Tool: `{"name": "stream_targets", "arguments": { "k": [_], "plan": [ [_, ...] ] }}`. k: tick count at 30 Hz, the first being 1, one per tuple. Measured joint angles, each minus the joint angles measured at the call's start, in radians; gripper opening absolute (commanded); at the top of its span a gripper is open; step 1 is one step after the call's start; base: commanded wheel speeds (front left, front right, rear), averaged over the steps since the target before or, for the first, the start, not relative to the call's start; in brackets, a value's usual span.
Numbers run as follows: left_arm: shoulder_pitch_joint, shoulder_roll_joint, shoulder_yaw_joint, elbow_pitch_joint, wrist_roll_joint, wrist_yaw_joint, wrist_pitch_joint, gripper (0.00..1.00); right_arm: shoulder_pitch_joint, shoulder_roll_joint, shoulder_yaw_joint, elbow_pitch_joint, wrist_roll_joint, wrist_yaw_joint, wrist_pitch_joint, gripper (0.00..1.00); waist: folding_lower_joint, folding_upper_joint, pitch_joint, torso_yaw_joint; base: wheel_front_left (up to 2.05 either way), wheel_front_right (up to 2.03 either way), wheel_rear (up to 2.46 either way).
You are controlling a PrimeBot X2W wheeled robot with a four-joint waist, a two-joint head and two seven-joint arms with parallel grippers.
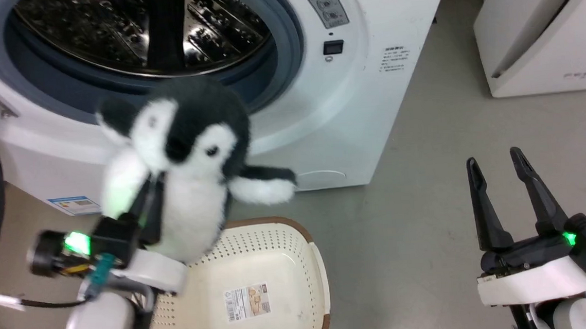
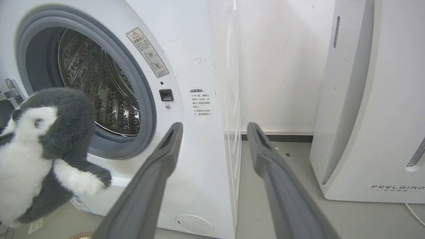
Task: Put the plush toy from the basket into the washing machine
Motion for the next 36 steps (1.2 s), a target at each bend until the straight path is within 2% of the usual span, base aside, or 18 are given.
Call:
{"name": "stream_targets", "arguments": {
  "k": [6, 11, 17, 26, 32, 36],
  "plan": [
    [-0.117, 0.07, 0.058, -0.012, -0.009, -0.038, 0.007, 0.0, -0.013, 0.0, 0.005, -0.039, 0.0, 0.0, 0.0, 1.0, 0.0, 0.0, 0.061, -0.028, 0.0, 0.0, 0.0],
    [-0.305, 0.13, 0.081, 0.014, -0.019, -0.087, 0.078, 0.0, -0.048, 0.0, 0.013, -0.067, 0.005, 0.0, 0.0, 1.0, 0.0001, 0.0, 0.137, -0.058, 0.0, 0.0, 0.0],
    [-0.554, 0.204, 0.073, 0.117, -0.025, -0.156, 0.192, 0.0, -0.086, 0.0, 0.018, -0.105, 0.027, 0.0, 0.0, 1.0, 0.0001, 0.0, 0.249, -0.097, 0.0, 0.0, 0.0],
    [-0.952, 0.292, 0.033, 0.308, 0.006, -0.188, 0.248, 0.0, -0.14, 0.0, 0.045, -0.15, 0.036, 0.0, 0.0, 1.0, 0.0003, 0.0, 0.418, -0.155, 0.0, 0.0, 0.0],
    [-1.113, 0.314, -0.067, 0.449, 0.029, -0.195, 0.275, 0.0, -0.151, 0.0, 0.053, -0.165, 0.053, 0.0, 0.0, 1.0, 0.0003, 0.0, 0.493, -0.198, 0.0, 0.0, 0.0],
    [-1.158, 0.317, -0.208, 0.511, -0.018, -0.195, 0.3, 0.0, -0.153, 0.0, 0.061, -0.168, 0.056, 0.0, 0.0, 1.0, 0.0002, 0.0, 0.523, -0.22, 0.0, 0.0, 0.0]
  ]
}}
